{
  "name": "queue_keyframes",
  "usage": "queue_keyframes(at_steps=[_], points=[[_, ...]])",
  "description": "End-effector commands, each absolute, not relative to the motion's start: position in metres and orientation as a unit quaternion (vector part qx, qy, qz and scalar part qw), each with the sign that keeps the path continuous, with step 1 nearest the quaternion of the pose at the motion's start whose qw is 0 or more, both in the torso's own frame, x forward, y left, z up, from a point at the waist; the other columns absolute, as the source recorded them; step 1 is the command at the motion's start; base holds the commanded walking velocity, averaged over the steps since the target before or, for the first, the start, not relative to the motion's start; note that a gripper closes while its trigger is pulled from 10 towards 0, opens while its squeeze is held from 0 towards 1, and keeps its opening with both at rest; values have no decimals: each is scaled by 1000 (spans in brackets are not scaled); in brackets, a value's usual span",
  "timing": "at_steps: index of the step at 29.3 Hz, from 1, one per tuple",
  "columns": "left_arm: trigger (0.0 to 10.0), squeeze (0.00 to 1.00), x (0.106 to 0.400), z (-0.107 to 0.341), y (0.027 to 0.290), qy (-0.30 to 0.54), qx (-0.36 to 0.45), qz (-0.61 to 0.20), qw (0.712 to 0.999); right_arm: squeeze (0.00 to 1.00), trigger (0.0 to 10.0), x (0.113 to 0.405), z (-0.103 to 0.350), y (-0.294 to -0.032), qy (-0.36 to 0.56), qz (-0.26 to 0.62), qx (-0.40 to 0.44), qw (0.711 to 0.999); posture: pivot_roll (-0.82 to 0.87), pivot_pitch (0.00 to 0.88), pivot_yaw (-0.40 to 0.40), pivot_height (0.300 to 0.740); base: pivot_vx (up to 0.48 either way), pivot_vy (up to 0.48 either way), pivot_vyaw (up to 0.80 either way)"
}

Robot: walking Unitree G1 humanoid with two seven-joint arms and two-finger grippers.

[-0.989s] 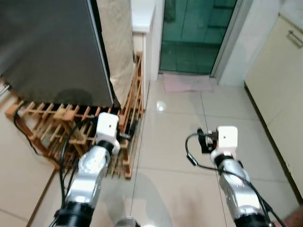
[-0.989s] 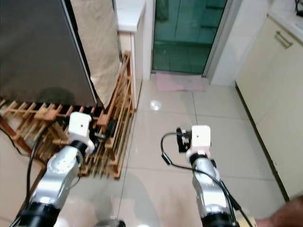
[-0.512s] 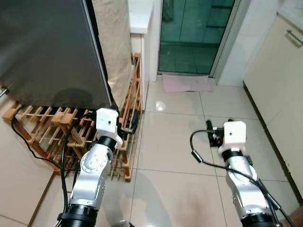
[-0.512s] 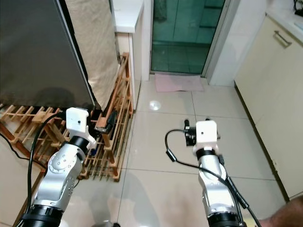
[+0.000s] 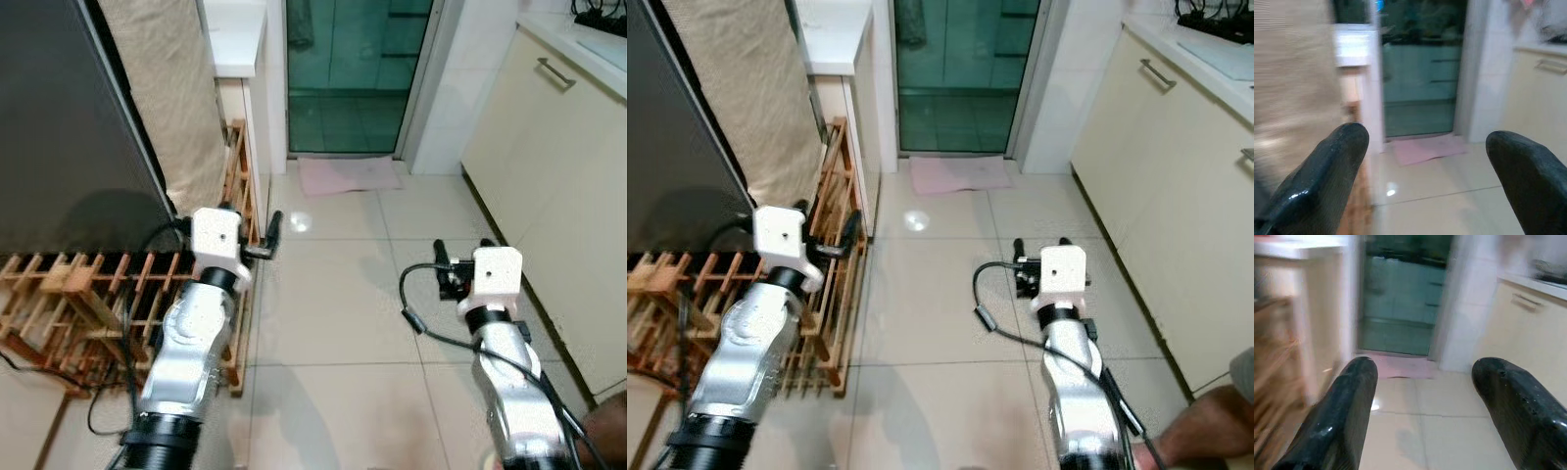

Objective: Restocking fridge

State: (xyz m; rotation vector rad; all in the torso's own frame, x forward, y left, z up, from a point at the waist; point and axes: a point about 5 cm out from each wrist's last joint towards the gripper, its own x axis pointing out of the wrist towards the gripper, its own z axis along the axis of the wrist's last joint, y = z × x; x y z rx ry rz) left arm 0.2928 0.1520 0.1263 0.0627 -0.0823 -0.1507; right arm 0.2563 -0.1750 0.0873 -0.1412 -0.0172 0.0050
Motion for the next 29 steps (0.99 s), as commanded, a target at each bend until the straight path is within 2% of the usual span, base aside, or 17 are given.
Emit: queue_keyframes(at_steps=[1, 2, 4, 6, 7, 8, 10, 14, 18, 20, 29], points=[[10000, 0, 287, 129, 174, -33, 39, -50, 997, 0, 10000, 244, 91, -175, -3, 21, -69, 997, -8, 0, -26, 740, 0, 0, 0], [10000, 0, 278, 126, 184, -26, 38, -47, 998, 0, 10000, 231, 89, -177, 4, 33, -69, 997, -11, 0, -28, 740, 0, 0, 0], [10000, 0, 273, 125, 187, -26, 38, -47, 998, 0, 10000, 227, 88, -178, 6, 38, -68, 997, -12, 0, -27, 740, 0, 0, 0], [10000, 0, 244, 117, 199, -24, 8, -41, 999, 0, 10000, 209, 91, -186, 3, 32, -67, 997, -14, 0, -21, 740, 0, 0, 0], [10000, 0, 244, 117, 199, -24, 8, -41, 999, 0, 10000, 209, 91, -186, 3, 32, -67, 997, -14, 0, -21, 740, 0, 0, 0], [10000, 0, 227, 115, 200, -22, -9, -33, 999, 0, 10000, 203, 96, -190, -7, 16, -67, 998, -26, 0, -16, 740, 0, 0, 0], [10000, 0, 219, 116, 198, -19, 3, -23, 1000, 0, 10000, 200, 100, -193, -11, -7, -64, 998, -22, 0, -23, 740, 0, 0, 0], [10000, 0, 220, 118, 196, -13, 15, -18, 1000, 0, 10000, 199, 101, -193, -2, -20, -55, 998, -13, 0, -34, 740, 0, 0, 0], [10000, 0, 224, 127, 189, -41, 16, -38, 998, 0, 10000, 203, 107, -188, -12, -29, -56, 998, -10, 0, -41, 740, 0, 0, 0], [10000, 0, 226, 137, 182, -69, 22, -55, 996, 0, 10000, 209, 115, -191, -26, -41, -65, 997, -11, 0, -44, 740, 435, 0, 0], [10000, 0, 229, 147, 180, -88, 23, -43, 995, 0, 10000, 213, 106, -195, -15, -42, -73, 996, -14, 0, -40, 740, 467, 0, 0]])
